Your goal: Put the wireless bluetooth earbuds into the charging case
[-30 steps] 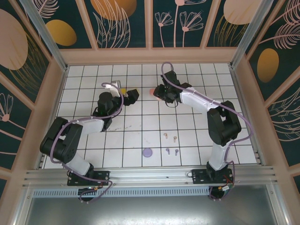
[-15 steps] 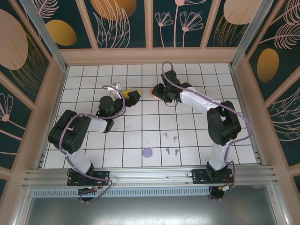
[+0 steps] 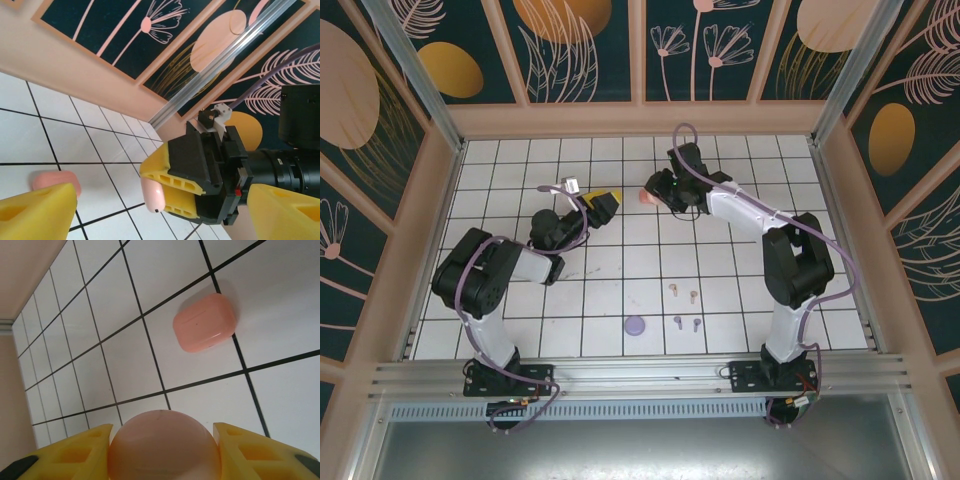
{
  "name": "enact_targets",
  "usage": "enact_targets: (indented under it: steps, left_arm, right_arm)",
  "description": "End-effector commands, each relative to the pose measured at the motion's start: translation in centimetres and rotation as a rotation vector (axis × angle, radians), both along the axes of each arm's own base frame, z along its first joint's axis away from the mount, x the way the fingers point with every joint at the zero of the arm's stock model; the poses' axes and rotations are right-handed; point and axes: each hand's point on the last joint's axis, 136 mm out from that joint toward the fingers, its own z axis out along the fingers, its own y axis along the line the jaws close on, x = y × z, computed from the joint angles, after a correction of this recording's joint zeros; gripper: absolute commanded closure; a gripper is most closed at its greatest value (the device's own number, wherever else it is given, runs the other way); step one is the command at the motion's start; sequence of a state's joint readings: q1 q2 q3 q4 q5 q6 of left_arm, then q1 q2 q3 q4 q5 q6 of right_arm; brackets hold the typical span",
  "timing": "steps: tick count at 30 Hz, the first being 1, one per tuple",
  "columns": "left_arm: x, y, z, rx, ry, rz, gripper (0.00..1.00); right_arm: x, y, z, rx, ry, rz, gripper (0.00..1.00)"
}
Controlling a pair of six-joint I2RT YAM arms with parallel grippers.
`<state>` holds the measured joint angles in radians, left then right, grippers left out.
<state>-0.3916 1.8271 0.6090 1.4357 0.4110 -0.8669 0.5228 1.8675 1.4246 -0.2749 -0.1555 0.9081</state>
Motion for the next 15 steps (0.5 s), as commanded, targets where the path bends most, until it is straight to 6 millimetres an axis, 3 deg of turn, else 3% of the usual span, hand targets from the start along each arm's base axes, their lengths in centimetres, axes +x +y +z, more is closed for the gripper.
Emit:
enact_targets:
  steps: [1,11,15]
  left_arm:
    - [-0.6,-0.5,0.9,-0.040,-0.042,-0.050,0.13]
    - [-1.2,-2.2,1.0,-0.114,-0.051,-0.184,0.24]
    - [-1.1,-3.0,0.7,-0.135,-0.044,-0.219,0.39]
  right_arm:
    - [1.0,1.0,1.4,0.097,-0.009,-0.032,0.63]
    - [0.2,1.8,2.5,0.213,0.009,-0.069,0.63]
    - [-0.2,2.1,2.9,0.229,0.009,-0.078,0.63]
